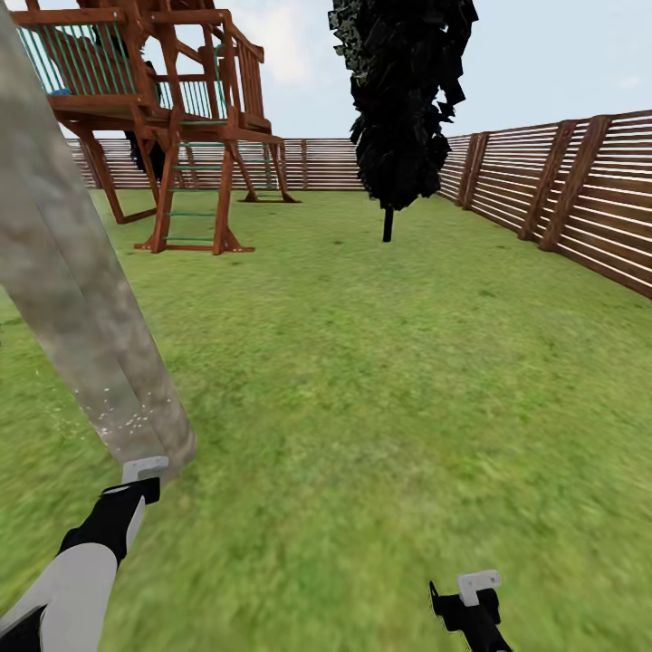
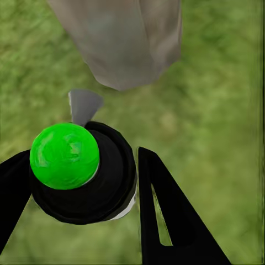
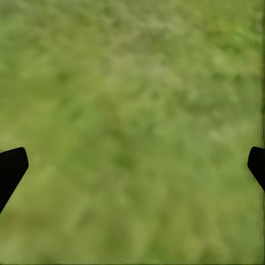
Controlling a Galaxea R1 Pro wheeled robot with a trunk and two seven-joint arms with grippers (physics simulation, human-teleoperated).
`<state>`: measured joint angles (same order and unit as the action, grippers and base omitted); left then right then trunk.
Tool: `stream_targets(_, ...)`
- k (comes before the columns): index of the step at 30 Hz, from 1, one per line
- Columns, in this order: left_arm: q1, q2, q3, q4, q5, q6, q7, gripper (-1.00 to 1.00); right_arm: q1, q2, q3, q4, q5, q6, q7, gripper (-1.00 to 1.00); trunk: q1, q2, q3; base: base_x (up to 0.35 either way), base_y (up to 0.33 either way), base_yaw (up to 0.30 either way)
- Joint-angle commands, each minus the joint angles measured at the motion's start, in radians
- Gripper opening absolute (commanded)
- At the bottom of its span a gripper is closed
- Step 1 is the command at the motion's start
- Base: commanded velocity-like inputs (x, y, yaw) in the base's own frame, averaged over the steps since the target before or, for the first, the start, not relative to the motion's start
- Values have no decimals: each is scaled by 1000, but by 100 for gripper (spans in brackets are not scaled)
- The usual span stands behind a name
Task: In the garden, pick up the pesticide atomizer on the floor and spray pesticide onto both trees until each tree trunk is fully covered.
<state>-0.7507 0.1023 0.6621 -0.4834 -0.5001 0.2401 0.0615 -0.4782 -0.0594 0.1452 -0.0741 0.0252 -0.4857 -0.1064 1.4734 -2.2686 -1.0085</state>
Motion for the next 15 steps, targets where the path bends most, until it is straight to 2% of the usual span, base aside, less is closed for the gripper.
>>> stream_targets(1,-1,-1,4,-1,-5,4,0,-100,0,0,8,0,3,-1,-9,100,0,0,-1,114,-274,175)
stream_targets(11,-1,-3,2,1,-2,3,-2,-100,0,0,8,0,3,-1,-9,100,0,0,-4,35,-269,261)
stream_targets(15,-1,-6,3,0,-2,4,-5,-100,0,0,8,0,3,-1,-8,100,0,0,-6,0,-40,269)
